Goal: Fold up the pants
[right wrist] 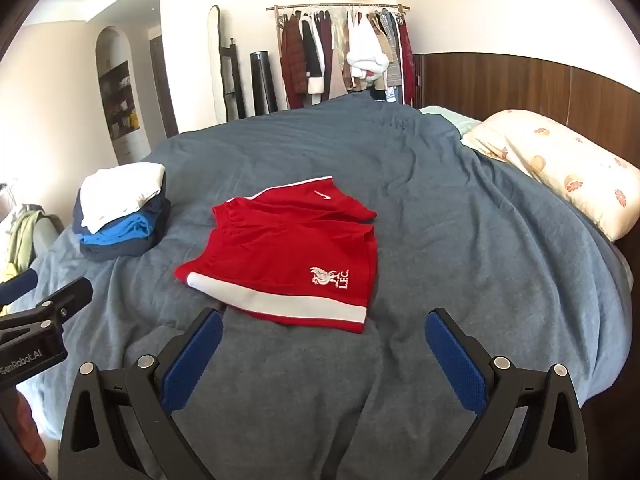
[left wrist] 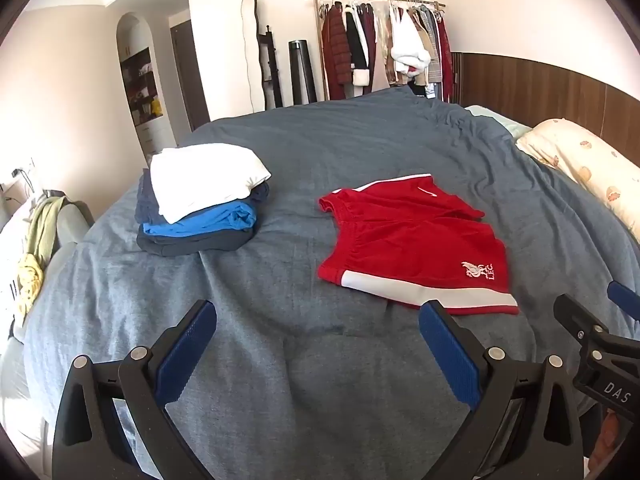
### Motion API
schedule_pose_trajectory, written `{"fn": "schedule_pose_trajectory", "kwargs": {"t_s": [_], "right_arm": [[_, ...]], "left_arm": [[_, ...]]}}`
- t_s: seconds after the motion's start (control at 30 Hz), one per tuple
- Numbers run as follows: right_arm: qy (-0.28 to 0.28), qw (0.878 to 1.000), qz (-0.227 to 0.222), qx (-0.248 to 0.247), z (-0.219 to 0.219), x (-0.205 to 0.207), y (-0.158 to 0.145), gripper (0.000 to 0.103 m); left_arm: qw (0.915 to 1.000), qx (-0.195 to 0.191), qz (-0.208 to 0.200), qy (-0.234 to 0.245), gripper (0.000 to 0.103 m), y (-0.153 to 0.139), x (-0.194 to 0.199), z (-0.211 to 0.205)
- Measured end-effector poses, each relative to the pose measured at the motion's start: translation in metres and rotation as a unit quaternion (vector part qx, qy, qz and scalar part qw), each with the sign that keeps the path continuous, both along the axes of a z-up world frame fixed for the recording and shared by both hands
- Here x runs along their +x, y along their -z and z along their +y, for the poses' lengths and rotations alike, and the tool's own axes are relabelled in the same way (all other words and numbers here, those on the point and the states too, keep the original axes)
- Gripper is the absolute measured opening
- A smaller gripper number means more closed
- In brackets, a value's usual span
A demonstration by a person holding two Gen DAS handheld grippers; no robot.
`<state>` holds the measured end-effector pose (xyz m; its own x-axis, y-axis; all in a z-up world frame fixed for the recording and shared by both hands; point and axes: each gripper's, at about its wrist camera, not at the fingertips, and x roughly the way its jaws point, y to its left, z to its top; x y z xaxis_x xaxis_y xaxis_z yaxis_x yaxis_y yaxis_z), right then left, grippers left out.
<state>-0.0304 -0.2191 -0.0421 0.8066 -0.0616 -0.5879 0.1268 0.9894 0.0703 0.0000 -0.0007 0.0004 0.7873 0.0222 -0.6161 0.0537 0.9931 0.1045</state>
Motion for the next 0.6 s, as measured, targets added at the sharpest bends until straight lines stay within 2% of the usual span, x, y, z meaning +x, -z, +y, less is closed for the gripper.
{"fn": "schedule_pose_trajectory", "kwargs": {"t_s": [0.03, 0.6], "right_arm": [[0.002, 1.000, 0.009, -0.002, 0.0002, 0.0010, 0.0002, 0.103], [-0.002, 1.000, 0.000, -0.003, 0.0031, 0.0018, -0.0013, 0.103]], "left_arm": [[1.0000, 0.000, -0.002, 0.000, 0.103, -0.0004, 0.0000, 0.0000], [0.9998, 0.004, -0.018, 0.010, 0.103, -0.0050, -0.0050, -0.0044]]}}
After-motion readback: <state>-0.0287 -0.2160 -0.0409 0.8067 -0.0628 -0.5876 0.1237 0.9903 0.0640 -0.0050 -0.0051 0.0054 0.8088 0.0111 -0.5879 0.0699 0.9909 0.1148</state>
